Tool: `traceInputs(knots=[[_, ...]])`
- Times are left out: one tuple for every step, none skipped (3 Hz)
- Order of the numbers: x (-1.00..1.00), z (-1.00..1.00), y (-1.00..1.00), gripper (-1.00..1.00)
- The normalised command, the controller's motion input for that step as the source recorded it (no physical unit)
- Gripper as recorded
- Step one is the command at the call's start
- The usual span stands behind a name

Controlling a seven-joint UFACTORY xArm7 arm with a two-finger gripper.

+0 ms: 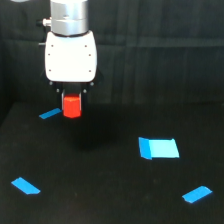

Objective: Pick up the red object from the table

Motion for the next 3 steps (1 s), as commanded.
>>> traceInputs(knots=[[0.05,-0.01,-0.01,-1.0],[-0.08,-0.14,0.08,-1.0],[0.02,-0.08,0.02,-0.91]])
